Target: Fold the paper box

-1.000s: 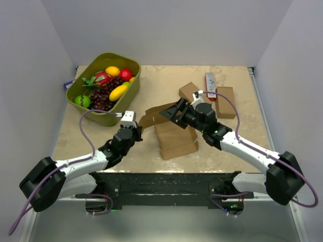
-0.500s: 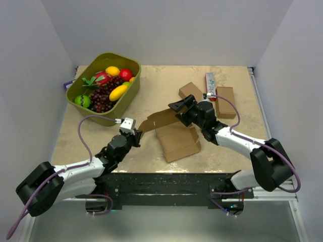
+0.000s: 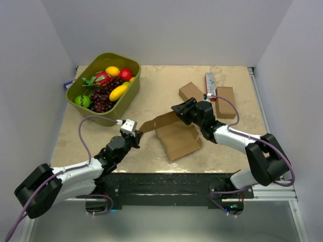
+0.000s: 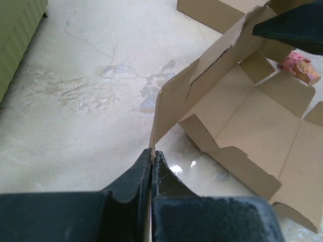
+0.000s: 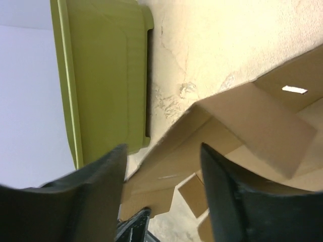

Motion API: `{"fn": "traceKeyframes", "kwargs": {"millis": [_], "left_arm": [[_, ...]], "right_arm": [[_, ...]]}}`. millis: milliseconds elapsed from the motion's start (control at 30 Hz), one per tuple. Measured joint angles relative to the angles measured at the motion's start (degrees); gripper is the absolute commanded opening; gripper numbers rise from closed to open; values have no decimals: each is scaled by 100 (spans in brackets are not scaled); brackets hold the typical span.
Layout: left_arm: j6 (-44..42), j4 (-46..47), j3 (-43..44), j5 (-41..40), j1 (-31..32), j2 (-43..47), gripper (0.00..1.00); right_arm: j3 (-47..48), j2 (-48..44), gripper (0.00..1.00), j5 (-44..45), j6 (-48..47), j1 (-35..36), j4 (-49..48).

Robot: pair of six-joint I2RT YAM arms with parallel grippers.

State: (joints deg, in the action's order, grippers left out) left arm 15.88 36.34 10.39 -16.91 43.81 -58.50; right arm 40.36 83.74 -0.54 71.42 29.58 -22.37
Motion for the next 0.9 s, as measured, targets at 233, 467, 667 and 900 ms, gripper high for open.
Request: {"fn": "traceKeyframes", "kwargs": {"millis": [233,467,667,900], "left_arm": [[92,-168,0,-26,2,-17,0],[157,-181,0,4,0,-175,0],[44,-184,0,208,0,-219,0],[-205,-280,0,442,-7,-190,20]], "right_arm": [[-369,-68,41,109,-90,0,-238],[-903,11,32,103,-26,2,-743],[-920,254,24,105,24,-2,-1255],[-988,315,8,111,166,-9,-1622]]}}
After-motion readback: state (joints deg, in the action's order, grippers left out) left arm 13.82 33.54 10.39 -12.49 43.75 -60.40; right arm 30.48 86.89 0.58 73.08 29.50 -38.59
